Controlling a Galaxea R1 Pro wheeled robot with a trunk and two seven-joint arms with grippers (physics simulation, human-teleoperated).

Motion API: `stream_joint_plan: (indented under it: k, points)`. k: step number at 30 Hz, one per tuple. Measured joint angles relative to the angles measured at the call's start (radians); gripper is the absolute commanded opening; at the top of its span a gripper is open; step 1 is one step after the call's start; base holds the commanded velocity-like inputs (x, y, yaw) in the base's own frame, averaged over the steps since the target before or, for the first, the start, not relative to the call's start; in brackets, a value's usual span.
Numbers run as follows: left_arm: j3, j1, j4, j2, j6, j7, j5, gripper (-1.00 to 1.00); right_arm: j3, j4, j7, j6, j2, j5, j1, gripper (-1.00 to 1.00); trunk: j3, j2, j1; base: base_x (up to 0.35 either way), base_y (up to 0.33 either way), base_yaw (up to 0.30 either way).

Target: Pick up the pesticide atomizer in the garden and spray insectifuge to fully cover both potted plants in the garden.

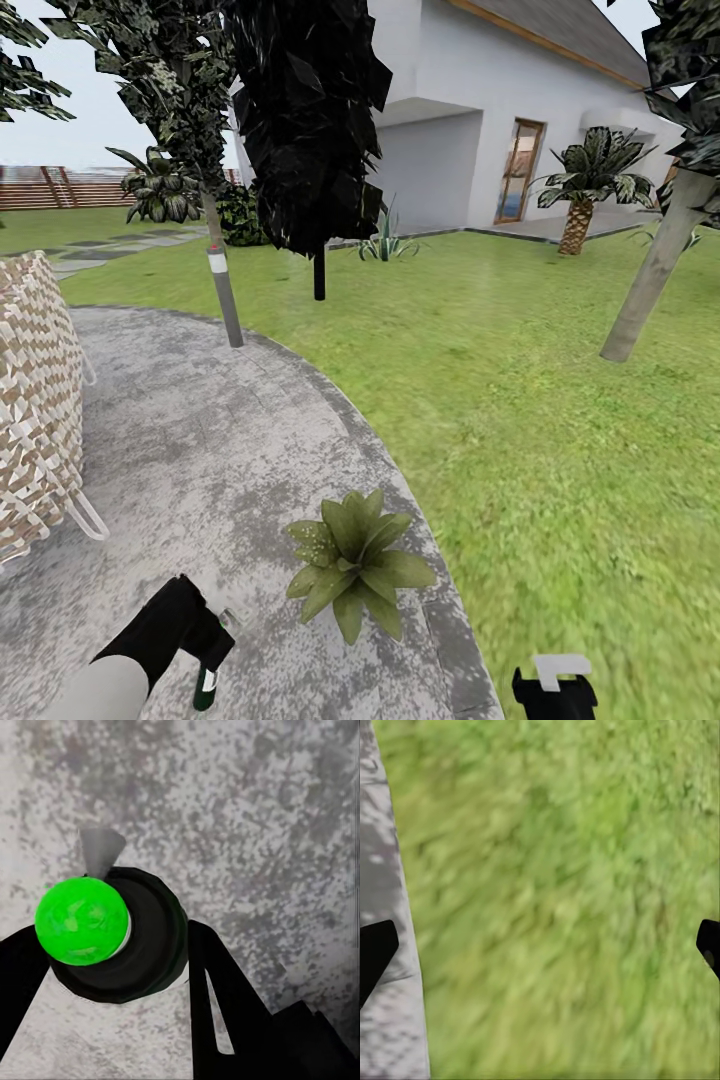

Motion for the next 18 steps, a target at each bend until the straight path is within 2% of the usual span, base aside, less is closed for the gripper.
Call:
stream_joint_plan:
  k: [3, 7, 8, 9, 18]
  points:
    - [-0.001, 0.000, 0.002, 0.030, -0.041, -0.009, 0.047, -1.00, 0.000, 0.002, 0.000, 0.000, 0.002, 0.001, 0.000, 1.00, 0.000, 0.000, 0.000, 0.000, 0.000, 0.000]
    - [-0.001, 0.000, 0.005, 0.060, -0.072, -0.064, 0.057, -1.00, 0.001, 0.014, 0.001, 0.000, 0.003, 0.002, 0.000, 1.00, 0.000, 0.000, 0.000, 0.000, 0.000, 0.000]
    - [-0.004, 0.000, 0.007, 0.078, -0.078, -0.095, 0.056, -1.00, 0.001, 0.025, 0.001, -0.001, 0.003, 0.003, 0.000, 1.00, 0.000, 0.000, 0.000, 0.000, 0.000, 0.000]
    - [-0.011, 0.001, 0.010, 0.083, -0.086, -0.116, 0.052, -1.00, 0.001, 0.033, 0.002, -0.016, 0.003, 0.003, 0.000, 1.00, 0.000, 0.000, 0.000, 0.000, 0.000, 0.024]
    - [-0.012, 0.002, 0.010, 0.081, -0.089, -0.118, 0.047, -1.00, 0.000, 0.037, 0.002, -0.038, 0.006, 0.000, 0.000, 1.00, -0.007, 0.000, 0.000, 0.000, -0.018, 0.171]
